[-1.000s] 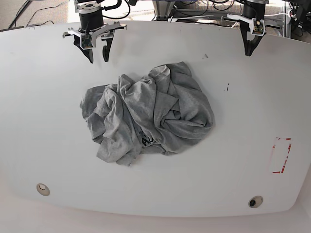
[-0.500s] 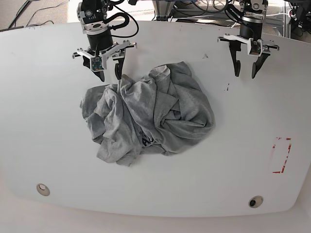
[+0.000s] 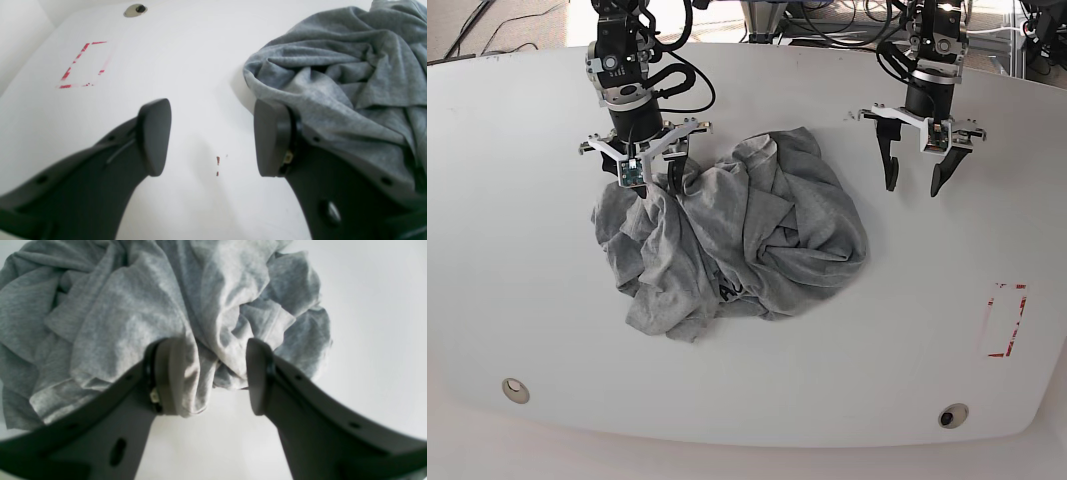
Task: Layout the t-shirt on the table in an organized manner, then fold the t-shirt properly
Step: 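Close the right gripper on a fold of the grey t-shirt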
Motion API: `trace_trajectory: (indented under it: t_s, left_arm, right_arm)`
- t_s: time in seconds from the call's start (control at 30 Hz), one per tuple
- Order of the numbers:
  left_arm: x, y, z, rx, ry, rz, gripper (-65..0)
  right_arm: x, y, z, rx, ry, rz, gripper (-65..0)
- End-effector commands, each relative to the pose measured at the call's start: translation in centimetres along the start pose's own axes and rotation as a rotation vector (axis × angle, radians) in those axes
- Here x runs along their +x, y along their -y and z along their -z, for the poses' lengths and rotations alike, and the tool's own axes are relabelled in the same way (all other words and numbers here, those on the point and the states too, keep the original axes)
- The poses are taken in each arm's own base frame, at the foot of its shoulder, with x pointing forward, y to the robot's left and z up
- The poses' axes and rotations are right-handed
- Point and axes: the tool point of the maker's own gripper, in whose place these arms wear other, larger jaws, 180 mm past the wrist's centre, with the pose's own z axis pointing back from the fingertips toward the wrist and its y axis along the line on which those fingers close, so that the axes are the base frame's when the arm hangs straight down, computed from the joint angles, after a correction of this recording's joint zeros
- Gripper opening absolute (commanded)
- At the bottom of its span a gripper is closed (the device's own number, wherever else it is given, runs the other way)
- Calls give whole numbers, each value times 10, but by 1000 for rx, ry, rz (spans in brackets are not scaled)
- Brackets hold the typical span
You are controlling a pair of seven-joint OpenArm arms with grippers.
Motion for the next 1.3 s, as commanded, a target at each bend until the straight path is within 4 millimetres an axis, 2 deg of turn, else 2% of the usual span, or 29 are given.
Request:
trace_trajectory:
  t_s: [0.0, 0.3, 0.67, 0.87, 1.0, 1.1, 1.17, 1.2, 1.23, 1.27]
  left_arm:
    - [13, -2, 3, 5, 42, 5, -282]
    - [22, -4, 11, 9, 71, 6, -281]
    - [15, -4, 12, 12, 26, 5, -281]
    - [15, -5, 12, 13, 26, 6, -281]
    - [15, -5, 12, 13, 26, 6, -281]
    - [15, -5, 13, 14, 26, 6, -281]
    - [14, -4, 13, 12, 25, 5, -281]
    - [13, -4, 13, 13, 23, 5, -281]
    - [14, -5, 14, 13, 26, 7, -281]
    - [16, -5, 15, 13, 31, 7, -281]
  right_arm:
    - [13, -7, 3, 41, 30, -12, -363]
    - [11, -18, 14, 121, -16, 43, -365]
    - [-6, -19, 33, 134, -66, 57, -365]
    - [-8, -18, 41, 134, -76, 60, -366]
    - [-3, -23, 42, 155, -64, 48, -371]
    - [-1, -26, 42, 173, -58, 36, -431]
    - [0, -27, 42, 183, -56, 30, -506]
    - [3, -28, 43, 189, -50, 24, -580]
    - [4, -29, 44, 194, -48, 22, -626]
    - [4, -29, 44, 198, -49, 19, -650]
